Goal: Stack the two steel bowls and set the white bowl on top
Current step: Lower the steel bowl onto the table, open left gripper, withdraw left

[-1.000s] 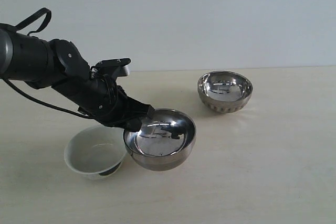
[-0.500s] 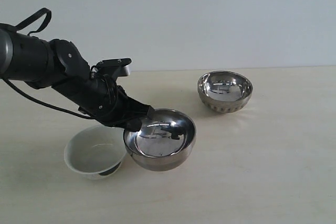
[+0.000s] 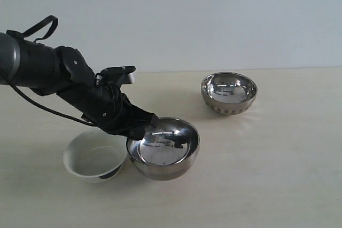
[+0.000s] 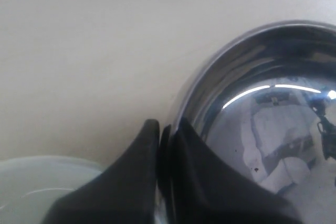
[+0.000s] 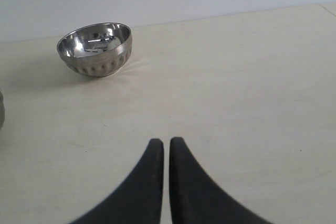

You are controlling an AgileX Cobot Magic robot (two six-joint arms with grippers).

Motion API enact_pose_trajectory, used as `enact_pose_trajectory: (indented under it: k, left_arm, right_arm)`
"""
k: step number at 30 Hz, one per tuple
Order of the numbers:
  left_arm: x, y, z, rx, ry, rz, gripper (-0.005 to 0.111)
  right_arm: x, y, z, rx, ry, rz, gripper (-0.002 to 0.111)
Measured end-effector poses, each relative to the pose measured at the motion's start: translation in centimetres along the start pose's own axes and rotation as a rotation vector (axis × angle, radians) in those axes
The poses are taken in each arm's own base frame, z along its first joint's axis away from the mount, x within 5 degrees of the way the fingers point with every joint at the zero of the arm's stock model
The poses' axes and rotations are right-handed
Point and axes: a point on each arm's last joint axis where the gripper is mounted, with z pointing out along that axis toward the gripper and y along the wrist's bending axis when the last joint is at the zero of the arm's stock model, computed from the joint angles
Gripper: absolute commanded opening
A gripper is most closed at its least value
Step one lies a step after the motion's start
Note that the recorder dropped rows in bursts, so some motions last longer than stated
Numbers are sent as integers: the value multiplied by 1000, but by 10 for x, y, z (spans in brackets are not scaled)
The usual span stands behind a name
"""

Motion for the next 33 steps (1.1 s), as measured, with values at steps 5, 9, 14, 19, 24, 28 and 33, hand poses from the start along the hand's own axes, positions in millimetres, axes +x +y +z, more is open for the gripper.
enact_pose_trajectory:
  k: [5,9,14,19,24,28,33]
  left_arm:
    - [3,3,9,-3,19,-8,4]
    - [3,3,9,-3,18,-10,4]
    - [3,3,9,-3,16,-12,4]
    - [3,3,9,-2,15,-14,12]
    - [3,3,9,-1,15,-15,43]
    - [3,2,9,6,12,-30,52]
    - [-5,-3,4,40,29,-25,52]
  right_arm:
    - [0,0,0,0,0,0,0]
    - [0,0,0,0,0,0,0]
    - [0,0,0,0,0,0,0]
    - [0,0,0,0,0,0,0]
    - [0,0,0,0,0,0,0]
    - [0,0,0,0,0,0,0]
    - [0,0,0,0,0,0,0]
